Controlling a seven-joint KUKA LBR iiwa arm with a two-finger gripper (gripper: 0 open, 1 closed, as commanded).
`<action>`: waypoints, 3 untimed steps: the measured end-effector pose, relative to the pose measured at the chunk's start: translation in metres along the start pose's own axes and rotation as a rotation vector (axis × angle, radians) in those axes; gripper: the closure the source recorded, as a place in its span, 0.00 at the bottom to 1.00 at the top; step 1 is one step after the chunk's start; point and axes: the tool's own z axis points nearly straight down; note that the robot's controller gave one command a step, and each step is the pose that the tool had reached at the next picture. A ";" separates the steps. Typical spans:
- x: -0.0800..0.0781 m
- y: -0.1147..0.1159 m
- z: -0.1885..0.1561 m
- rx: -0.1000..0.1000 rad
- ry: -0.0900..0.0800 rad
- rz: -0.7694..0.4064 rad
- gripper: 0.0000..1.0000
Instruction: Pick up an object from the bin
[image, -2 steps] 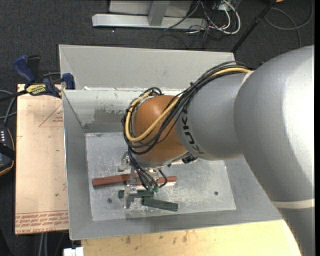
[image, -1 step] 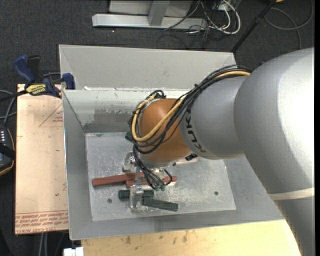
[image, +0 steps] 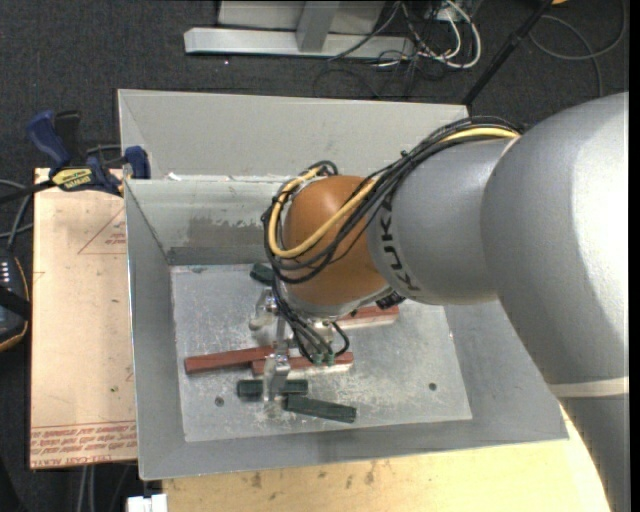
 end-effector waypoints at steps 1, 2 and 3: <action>0.006 0.003 0.008 0.001 0.001 -0.025 0.00; -0.008 -0.004 0.015 -0.010 -0.009 0.119 1.00; -0.008 -0.004 0.015 -0.010 -0.009 0.119 1.00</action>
Offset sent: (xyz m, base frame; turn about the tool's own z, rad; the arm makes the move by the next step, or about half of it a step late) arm 0.0040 -0.0101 -0.0225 0.1218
